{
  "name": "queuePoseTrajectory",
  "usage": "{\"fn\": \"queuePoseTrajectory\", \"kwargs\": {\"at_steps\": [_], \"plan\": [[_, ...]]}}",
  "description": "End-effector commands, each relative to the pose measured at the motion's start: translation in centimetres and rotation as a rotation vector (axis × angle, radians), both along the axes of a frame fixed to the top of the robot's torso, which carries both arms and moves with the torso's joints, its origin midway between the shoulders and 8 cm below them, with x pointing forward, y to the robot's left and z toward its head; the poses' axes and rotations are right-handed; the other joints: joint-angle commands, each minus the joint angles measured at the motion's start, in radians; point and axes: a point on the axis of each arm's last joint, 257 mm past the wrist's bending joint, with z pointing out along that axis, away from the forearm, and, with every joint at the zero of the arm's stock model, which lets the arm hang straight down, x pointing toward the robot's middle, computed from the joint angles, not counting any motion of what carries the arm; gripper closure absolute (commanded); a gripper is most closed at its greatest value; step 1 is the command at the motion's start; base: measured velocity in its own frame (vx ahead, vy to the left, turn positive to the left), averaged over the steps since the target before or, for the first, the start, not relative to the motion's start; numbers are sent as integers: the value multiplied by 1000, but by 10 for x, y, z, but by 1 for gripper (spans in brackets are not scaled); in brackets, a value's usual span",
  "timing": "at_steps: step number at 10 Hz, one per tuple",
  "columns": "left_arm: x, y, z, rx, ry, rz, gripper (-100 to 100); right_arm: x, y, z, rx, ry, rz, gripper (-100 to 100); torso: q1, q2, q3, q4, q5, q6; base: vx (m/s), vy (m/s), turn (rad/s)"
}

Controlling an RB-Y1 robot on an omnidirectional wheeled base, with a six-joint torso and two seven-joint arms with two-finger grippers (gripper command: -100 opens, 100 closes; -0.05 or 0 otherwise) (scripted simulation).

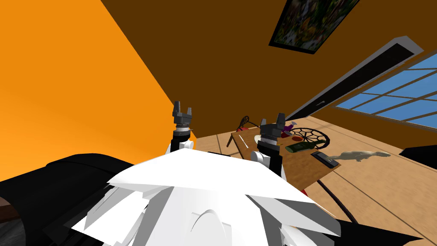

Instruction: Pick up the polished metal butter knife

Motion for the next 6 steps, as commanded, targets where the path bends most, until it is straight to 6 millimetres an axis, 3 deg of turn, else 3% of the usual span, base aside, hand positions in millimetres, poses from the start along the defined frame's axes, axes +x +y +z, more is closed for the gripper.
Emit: {"fn": "queuePoseTrajectory", "kwargs": {"at_steps": [1, 6], "plan": [[0, 0, 0, 0, 0, 0, 0, 13, -1, -17, 11, 55, 24, -100, 0, 0, 0, 0, 0, 0, 23, 6, -9], [0, 0, 0, 0, 0, 0, 0, 48, -10, -74, 85, 229, 77, -100, 1, -4, -2, -1, 0, 0, 44, 19, -10]]}}
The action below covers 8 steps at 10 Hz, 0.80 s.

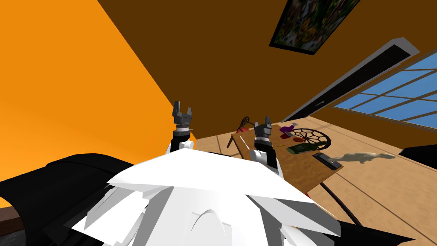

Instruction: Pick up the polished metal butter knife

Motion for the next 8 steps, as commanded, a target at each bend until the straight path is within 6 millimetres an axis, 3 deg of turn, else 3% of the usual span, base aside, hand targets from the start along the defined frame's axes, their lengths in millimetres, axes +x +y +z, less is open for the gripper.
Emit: {"fn": "queuePoseTrajectory", "kwargs": {"at_steps": [1, 4, 5, 7, 8], "plan": [[0, 0, 0, 0, 0, 0, 0, 10, -7, -23, 36, 71, 16, -100, 0, 0, 0, 0, 0, 0, 49, 21, -15], [0, 0, 0, 0, 0, 0, 0, 25, -13, -59, 86, 175, 33, -100, -1, 0, 0, 0, 0, 0, 44, 13, -9], [0, 0, 0, 0, 0, 0, 0, 25, -13, -60, 86, 177, 33, -100, -1, 1, 0, 0, 0, 0, 25, 14, -5], [0, 0, 0, 0, 0, 0, 0, 38, -21, -96, 140, 276, 45, -100, 0, 1, 1, 0, 0, 0, 42, 19, -14], [0, 0, 0, 0, 0, 0, 0, 38, -21, -99, 142, 290, 45, -100, 0, 0, 0, 0, 0, 0, 40, 16, -6]]}}
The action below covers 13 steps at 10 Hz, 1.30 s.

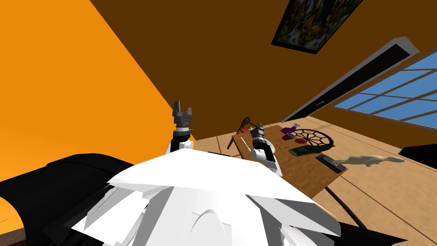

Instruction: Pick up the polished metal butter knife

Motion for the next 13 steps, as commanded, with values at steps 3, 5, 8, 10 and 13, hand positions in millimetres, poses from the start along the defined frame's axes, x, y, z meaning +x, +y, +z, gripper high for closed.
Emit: {"fn": "queuePoseTrajectory", "kwargs": {"at_steps": [3, 5, 8, 10, 13], "plan": [[0, 0, 0, 0, 0, 0, 0, 11, -10, -47, 66, 136, 5, -100, 0, 1, 0, 0, 0, 0, 36, 15, -9], [0, 0, 0, 0, 0, 0, 0, 15, -14, -67, 98, 196, 5, -100, 0, 1, 0, 0, 0, 0, 37, 18, -8], [0, 0, 0, 0, 0, 0, 0, 17, -20, -94, 132, 268, 0, -100, 0, 0, 0, 0, 0, 0, 37, 14, -8], [0, 0, 0, 0, 0, 0, 0, 18, -25, -117, 167, 334, -7, -100, 0, 0, 0, 0, 0, 0, 36, 19, -11], [0, 0, 0, 0, 0, 0, 0, 17, -36, -157, 236, 454, -23, -100, 0, 0, 0, 0, 0, 0, 40, 18, -9]]}}
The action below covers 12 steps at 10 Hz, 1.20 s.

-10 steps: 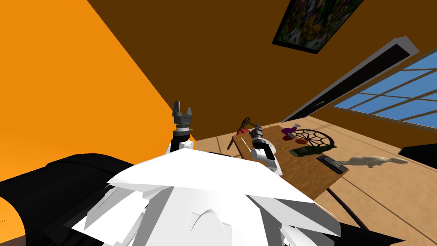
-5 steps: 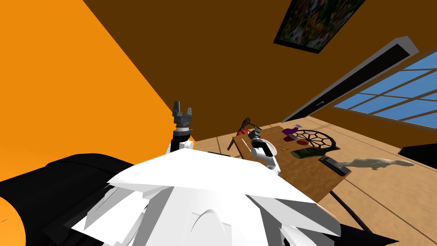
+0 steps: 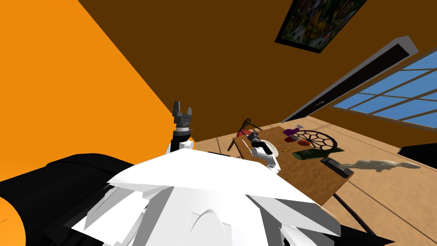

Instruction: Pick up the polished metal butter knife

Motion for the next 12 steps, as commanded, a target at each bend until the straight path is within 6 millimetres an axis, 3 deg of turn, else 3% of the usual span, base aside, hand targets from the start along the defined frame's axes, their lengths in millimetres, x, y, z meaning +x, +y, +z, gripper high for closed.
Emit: {"fn": "queuePoseTrajectory", "kwargs": {"at_steps": [1, 8, 12], "plan": [[0, 0, 0, 0, 0, 0, 0, -1, -3, -18, 21, 46, -8, -100, 0, 0, 0, 0, 0, 0, 36, 16, -7], [0, 0, 0, 0, 0, 0, 0, -20, -30, -100, 154, 305, -80, -100, 0, 0, 0, 0, 0, 0, 41, 17, -9], [0, 0, 0, 0, 0, 0, 0, -36, -42, -134, 218, 433, -126, -100, 0, 1, 0, 0, 0, 0, 36, 17, -9]]}}
